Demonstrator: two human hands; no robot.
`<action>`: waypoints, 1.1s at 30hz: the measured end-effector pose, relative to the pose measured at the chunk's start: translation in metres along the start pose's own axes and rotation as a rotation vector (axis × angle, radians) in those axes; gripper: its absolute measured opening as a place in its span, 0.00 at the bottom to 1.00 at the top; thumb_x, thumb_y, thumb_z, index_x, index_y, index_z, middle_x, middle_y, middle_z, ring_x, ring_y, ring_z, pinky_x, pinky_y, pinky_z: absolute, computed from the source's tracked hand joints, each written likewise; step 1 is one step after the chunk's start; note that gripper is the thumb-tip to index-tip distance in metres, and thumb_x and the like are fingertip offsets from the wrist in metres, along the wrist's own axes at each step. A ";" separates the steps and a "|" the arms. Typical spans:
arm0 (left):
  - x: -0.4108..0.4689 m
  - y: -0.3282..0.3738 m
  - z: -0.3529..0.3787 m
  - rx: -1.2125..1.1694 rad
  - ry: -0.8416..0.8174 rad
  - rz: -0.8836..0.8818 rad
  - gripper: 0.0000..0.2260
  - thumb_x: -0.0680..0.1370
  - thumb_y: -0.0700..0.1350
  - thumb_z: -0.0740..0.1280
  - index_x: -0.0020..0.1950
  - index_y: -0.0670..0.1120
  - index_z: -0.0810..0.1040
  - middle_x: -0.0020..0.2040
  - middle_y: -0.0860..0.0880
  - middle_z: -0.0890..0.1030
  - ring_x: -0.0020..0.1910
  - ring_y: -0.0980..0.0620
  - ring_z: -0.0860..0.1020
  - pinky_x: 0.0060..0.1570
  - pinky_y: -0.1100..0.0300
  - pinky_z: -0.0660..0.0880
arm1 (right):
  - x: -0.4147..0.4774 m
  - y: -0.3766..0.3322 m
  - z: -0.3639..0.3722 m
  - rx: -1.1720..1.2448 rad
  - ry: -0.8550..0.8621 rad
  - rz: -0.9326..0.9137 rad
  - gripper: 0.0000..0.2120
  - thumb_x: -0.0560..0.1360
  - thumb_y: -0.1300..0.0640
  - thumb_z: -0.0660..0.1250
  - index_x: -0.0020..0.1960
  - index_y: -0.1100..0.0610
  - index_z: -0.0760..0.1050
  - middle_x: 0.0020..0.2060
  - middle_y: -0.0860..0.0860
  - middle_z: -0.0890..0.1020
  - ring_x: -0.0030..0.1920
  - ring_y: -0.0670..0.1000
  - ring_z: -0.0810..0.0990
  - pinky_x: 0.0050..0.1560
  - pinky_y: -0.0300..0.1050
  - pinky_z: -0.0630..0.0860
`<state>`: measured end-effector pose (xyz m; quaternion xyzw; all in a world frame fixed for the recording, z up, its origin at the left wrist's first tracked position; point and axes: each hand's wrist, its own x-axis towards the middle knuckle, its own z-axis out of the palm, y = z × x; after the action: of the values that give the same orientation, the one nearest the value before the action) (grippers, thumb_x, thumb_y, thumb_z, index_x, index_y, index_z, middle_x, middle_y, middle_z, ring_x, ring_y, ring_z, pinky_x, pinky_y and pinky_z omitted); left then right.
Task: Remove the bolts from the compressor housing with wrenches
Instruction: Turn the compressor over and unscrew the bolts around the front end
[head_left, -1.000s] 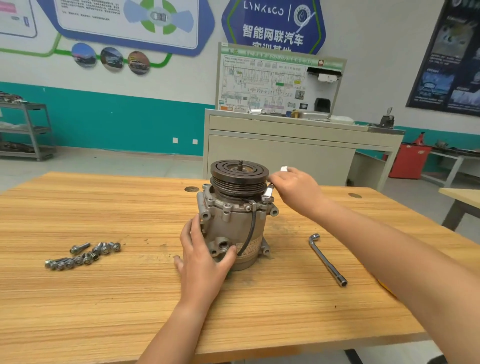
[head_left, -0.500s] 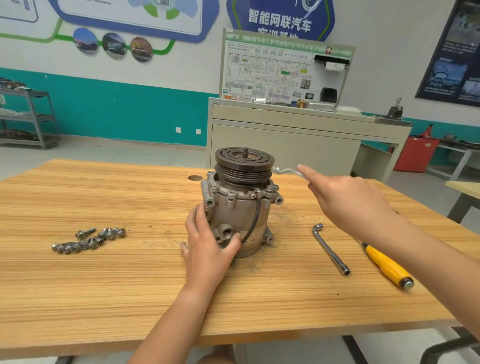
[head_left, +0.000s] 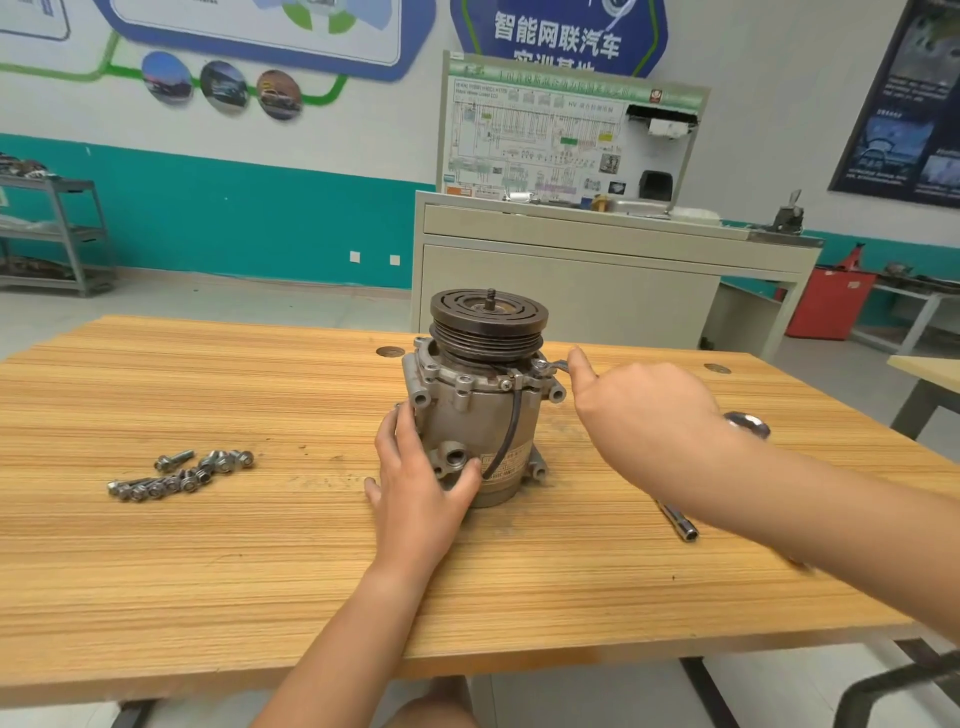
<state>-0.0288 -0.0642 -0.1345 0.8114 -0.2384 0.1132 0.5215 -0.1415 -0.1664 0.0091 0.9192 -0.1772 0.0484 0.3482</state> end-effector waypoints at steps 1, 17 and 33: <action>0.000 0.000 0.000 0.005 -0.004 0.001 0.41 0.73 0.53 0.70 0.77 0.48 0.49 0.75 0.50 0.54 0.71 0.49 0.62 0.67 0.35 0.56 | 0.002 0.005 0.003 -0.031 0.030 -0.026 0.33 0.74 0.69 0.55 0.75 0.62 0.45 0.28 0.50 0.68 0.24 0.50 0.62 0.20 0.42 0.57; -0.001 0.000 -0.003 0.053 -0.017 0.021 0.39 0.75 0.55 0.68 0.77 0.46 0.48 0.76 0.49 0.51 0.74 0.50 0.55 0.70 0.38 0.55 | 0.102 0.027 0.066 0.265 0.323 -0.137 0.17 0.76 0.69 0.55 0.63 0.60 0.69 0.53 0.55 0.79 0.52 0.56 0.77 0.47 0.45 0.71; 0.000 0.000 -0.001 0.065 -0.034 0.007 0.39 0.75 0.54 0.68 0.77 0.46 0.48 0.76 0.49 0.52 0.74 0.48 0.56 0.69 0.37 0.55 | -0.011 0.022 0.020 0.315 0.079 0.104 0.19 0.76 0.66 0.55 0.65 0.54 0.62 0.33 0.48 0.69 0.31 0.49 0.68 0.27 0.42 0.63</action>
<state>-0.0288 -0.0632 -0.1342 0.8289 -0.2464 0.1088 0.4903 -0.1607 -0.1916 0.0051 0.9495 -0.2007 0.1296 0.2035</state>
